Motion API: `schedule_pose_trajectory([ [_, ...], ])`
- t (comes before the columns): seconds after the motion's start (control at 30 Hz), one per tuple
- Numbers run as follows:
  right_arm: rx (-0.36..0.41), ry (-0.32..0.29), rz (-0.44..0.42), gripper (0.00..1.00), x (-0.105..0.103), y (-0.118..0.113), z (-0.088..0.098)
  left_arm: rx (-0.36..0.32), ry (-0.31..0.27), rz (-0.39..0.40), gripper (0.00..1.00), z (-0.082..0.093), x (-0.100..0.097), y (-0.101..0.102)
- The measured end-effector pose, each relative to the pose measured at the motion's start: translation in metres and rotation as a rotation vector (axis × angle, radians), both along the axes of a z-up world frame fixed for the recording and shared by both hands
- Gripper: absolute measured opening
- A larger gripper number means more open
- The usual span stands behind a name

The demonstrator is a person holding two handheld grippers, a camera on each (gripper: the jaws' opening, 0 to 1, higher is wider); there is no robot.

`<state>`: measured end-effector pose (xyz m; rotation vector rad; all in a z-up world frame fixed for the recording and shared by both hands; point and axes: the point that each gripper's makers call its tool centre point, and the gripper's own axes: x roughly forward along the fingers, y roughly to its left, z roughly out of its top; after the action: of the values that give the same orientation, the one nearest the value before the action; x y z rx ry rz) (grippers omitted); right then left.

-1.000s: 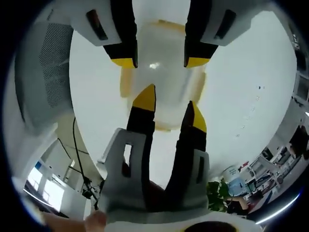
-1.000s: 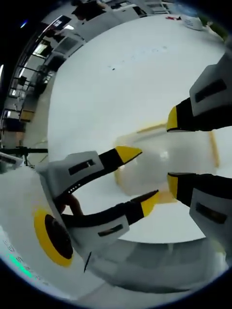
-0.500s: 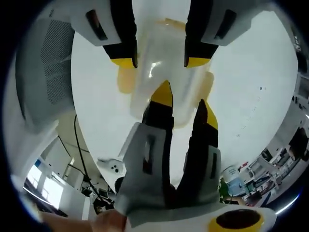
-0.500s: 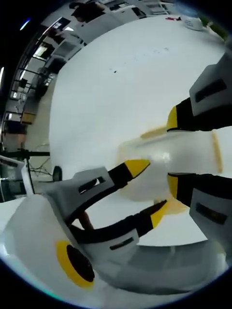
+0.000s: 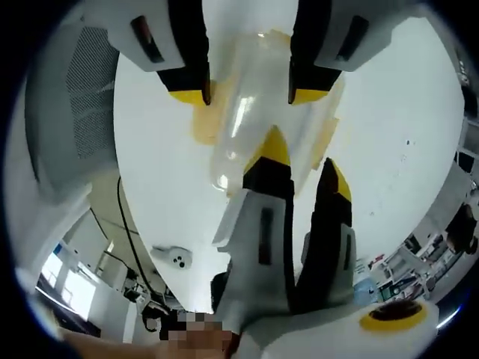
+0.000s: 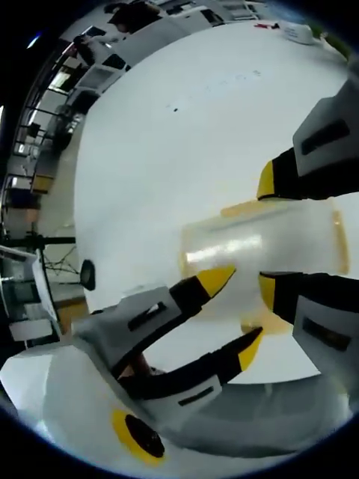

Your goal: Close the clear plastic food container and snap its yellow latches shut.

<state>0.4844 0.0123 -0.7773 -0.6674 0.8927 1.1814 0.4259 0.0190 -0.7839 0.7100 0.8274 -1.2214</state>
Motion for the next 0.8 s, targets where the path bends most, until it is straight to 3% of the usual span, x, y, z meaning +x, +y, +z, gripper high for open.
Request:
schedule_pose_trajectory([
  [0.07,0.023,0.021,-0.019,0.37,0.001,0.003,0.001,-0.009,-0.012,0.001,0.43,0.000,0.000,-0.001],
  [0.3,-0.012,0.027,0.007,0.37,0.001,0.002,-0.009,0.005,-0.046,0.002,0.44,-0.002,-0.001,-0.001],
  [0.8,-0.019,0.067,0.029,0.38,0.003,0.006,-0.012,0.048,-0.162,-0.001,0.42,-0.005,0.000,-0.002],
])
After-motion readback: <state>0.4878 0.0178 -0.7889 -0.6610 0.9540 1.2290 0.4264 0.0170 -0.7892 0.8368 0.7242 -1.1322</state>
